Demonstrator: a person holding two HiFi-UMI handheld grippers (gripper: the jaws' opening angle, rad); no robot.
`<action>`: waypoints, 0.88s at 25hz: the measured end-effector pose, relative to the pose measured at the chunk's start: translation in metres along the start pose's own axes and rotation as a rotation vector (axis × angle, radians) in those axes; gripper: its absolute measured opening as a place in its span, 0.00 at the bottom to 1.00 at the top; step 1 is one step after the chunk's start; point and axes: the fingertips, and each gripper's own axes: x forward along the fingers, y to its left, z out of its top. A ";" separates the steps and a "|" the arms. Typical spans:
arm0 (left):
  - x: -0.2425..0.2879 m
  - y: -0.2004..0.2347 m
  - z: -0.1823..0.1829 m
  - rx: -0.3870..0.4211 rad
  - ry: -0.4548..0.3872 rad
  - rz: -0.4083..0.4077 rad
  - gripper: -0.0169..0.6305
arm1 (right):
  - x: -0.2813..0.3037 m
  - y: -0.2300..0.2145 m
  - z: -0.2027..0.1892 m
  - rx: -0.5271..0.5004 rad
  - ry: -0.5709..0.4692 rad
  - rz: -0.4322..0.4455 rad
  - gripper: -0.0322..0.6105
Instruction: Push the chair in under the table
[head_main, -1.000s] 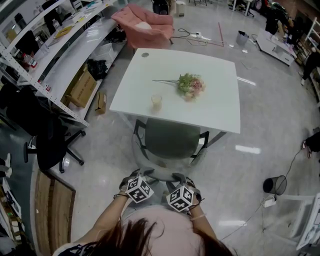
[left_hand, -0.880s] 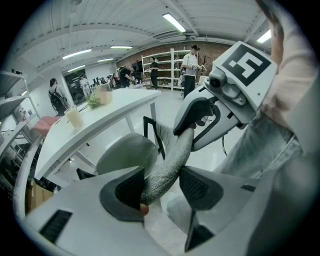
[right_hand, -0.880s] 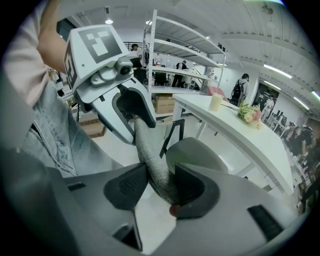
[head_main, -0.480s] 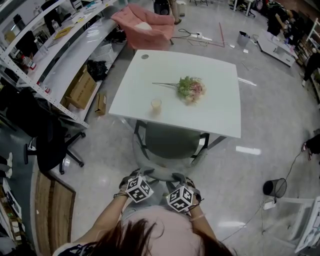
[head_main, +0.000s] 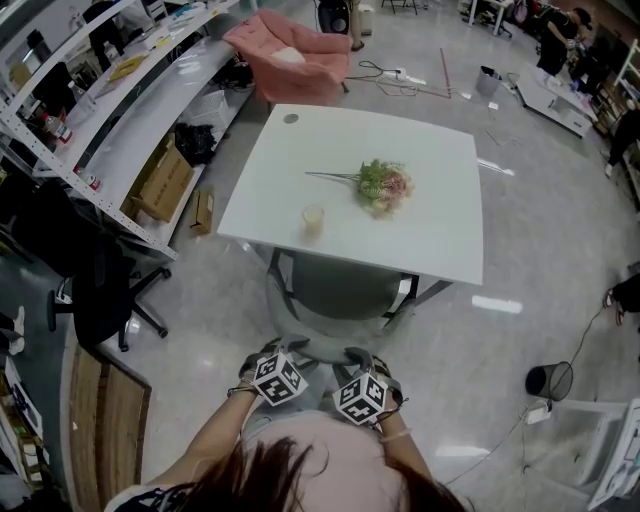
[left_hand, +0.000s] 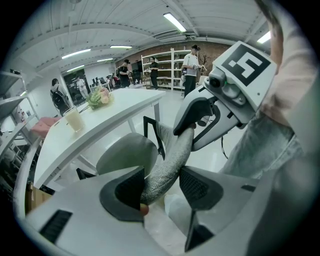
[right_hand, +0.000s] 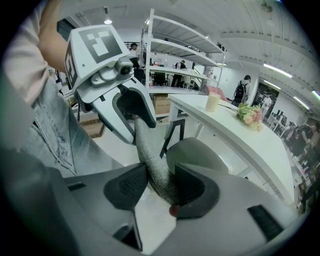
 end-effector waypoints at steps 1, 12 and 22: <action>0.001 0.001 0.000 0.001 0.000 0.000 0.37 | 0.001 -0.001 0.000 0.001 -0.001 0.000 0.32; 0.005 0.019 0.005 0.010 -0.004 -0.006 0.37 | 0.010 -0.016 0.008 0.006 0.004 -0.004 0.32; 0.012 0.037 0.009 0.022 -0.006 -0.016 0.37 | 0.022 -0.030 0.015 0.017 0.013 -0.006 0.32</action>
